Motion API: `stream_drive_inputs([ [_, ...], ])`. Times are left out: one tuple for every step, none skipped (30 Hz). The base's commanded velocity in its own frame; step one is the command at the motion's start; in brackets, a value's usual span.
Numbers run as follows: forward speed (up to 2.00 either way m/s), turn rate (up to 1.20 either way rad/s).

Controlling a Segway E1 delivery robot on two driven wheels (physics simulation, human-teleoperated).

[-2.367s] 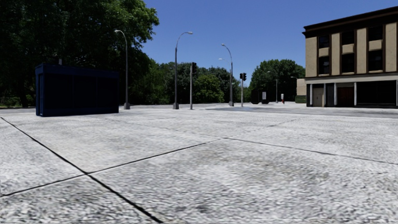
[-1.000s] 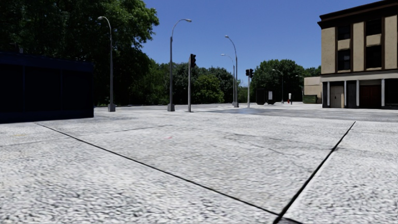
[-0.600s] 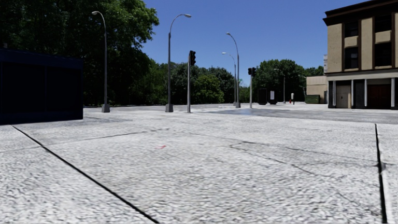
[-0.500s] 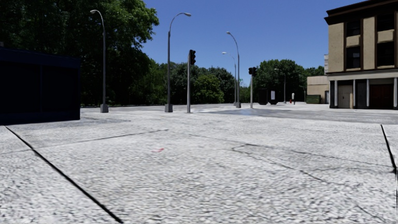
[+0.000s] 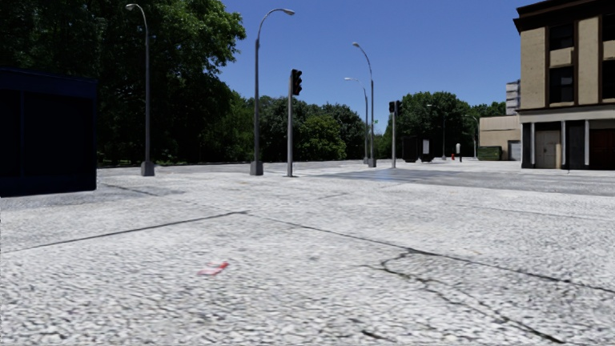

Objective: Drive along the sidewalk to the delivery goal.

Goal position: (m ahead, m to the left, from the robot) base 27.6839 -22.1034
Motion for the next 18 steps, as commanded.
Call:
stream_drive_inputs([
  [2.00,0.00],
  [2.00,0.00],
  [2.00,0.00],
  [2.00,0.00],
  [2.00,0.00],
  [2.00,0.00],
  [2.00,0.00],
  [2.00,0.00],
  [2.00,0.00],
  [2.00,0.00],
  [2.00,0.00],
  [2.00,0.00],
  [2.00,0.00],
  [2.00,0.00],
  [2.00,0.00],
  [2.00,0.00],
  [2.00,0.00],
  [2.00,0.00],
])
